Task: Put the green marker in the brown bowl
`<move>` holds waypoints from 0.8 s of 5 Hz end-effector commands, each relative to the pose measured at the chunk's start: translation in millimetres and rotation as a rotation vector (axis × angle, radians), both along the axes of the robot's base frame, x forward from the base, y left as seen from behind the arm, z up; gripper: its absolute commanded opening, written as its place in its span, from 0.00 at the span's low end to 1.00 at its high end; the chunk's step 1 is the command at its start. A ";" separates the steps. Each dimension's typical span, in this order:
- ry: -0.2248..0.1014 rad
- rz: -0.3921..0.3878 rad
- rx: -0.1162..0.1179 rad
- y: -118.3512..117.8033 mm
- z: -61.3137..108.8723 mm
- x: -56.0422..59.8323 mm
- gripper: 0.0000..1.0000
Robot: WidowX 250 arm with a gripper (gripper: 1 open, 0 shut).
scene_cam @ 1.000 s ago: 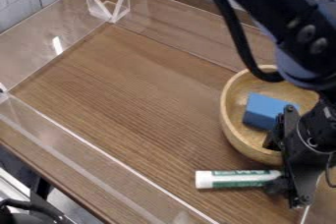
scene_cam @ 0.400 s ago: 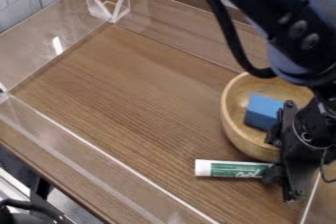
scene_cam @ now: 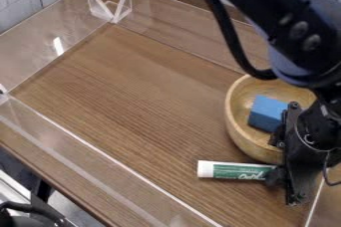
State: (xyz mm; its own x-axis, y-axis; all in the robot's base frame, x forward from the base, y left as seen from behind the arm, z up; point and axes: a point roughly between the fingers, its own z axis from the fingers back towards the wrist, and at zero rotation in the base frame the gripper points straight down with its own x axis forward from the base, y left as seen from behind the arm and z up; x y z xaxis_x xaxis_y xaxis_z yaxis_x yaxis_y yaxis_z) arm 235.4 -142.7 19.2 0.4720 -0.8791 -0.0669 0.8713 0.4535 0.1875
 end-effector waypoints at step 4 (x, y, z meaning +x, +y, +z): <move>-0.026 -0.059 -0.005 0.0 3.4 -2.0 0.00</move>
